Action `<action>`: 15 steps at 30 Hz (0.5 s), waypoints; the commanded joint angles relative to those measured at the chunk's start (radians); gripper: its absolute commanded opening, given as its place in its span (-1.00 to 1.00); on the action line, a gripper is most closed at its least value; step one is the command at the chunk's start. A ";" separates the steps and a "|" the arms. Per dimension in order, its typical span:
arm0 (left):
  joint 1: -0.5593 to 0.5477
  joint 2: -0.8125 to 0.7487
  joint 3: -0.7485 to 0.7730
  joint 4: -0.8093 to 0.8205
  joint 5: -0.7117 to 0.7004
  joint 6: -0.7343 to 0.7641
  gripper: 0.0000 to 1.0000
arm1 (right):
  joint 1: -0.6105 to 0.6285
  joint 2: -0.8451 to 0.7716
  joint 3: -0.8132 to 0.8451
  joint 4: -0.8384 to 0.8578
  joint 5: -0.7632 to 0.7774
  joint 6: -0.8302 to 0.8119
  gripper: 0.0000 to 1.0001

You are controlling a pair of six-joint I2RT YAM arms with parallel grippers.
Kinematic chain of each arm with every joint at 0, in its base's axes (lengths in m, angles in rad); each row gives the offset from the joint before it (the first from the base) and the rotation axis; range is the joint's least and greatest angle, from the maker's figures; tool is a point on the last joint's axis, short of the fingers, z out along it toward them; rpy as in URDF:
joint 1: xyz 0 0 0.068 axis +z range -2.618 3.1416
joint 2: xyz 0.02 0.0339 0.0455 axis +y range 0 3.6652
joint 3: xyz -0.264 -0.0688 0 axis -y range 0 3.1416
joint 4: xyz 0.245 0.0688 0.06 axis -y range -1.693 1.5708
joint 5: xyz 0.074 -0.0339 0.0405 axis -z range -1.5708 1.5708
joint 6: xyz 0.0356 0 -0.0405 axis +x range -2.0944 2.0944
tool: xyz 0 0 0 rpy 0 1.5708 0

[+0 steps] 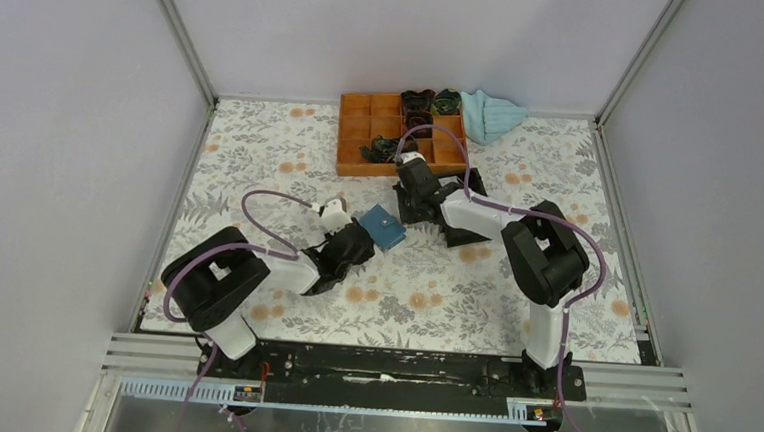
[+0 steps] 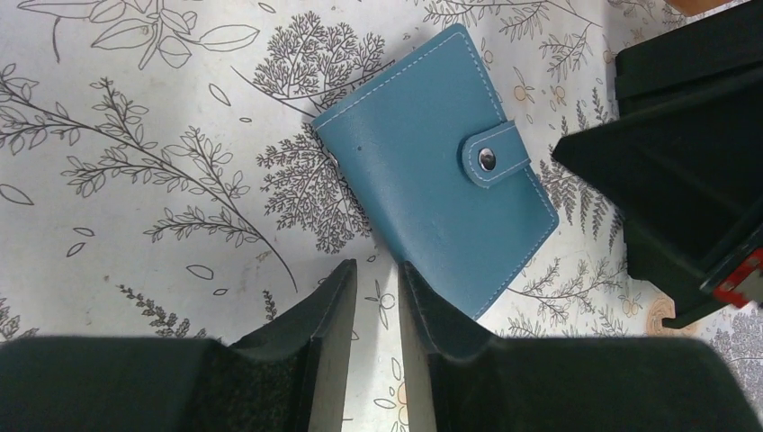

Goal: Put the credit cards into the card holder
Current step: Reset both arms

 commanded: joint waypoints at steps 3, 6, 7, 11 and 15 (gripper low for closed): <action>-0.004 0.033 0.028 -0.054 -0.033 0.009 -0.39 | 0.016 -0.008 -0.046 0.012 -0.063 0.038 -0.98; -0.004 0.033 0.033 -0.061 -0.040 0.011 -0.38 | 0.038 -0.024 -0.073 0.023 -0.064 0.048 -0.98; -0.005 0.032 0.036 -0.065 -0.046 0.016 -0.38 | 0.048 -0.031 -0.083 0.028 -0.060 0.053 -0.98; -0.004 0.022 0.041 -0.089 -0.063 0.029 -0.38 | 0.079 -0.062 -0.133 0.045 -0.043 0.073 -0.98; -0.004 0.003 0.025 -0.091 -0.074 0.031 -0.38 | 0.108 -0.105 -0.181 0.055 -0.028 0.091 -0.98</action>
